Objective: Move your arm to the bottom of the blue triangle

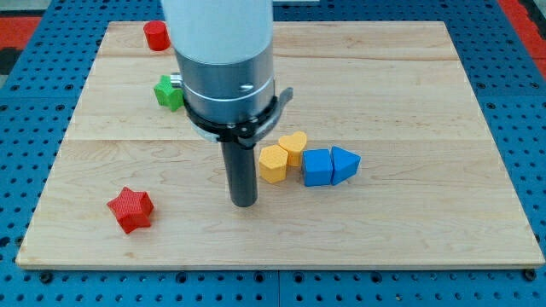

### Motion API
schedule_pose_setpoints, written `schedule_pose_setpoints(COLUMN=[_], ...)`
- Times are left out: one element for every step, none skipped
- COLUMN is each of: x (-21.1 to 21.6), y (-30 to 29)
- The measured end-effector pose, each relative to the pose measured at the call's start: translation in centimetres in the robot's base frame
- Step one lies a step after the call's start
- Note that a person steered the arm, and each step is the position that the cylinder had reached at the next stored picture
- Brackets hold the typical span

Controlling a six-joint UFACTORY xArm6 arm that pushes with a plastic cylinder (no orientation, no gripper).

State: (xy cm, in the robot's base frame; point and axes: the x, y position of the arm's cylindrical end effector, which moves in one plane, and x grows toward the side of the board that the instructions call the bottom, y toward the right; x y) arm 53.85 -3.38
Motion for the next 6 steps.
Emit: schedule_pose_setpoints(x=[1.9, 3.7, 6.6, 7.7, 7.0, 1.5], y=[3.3, 5.0, 6.4, 9.8, 11.8, 11.6])
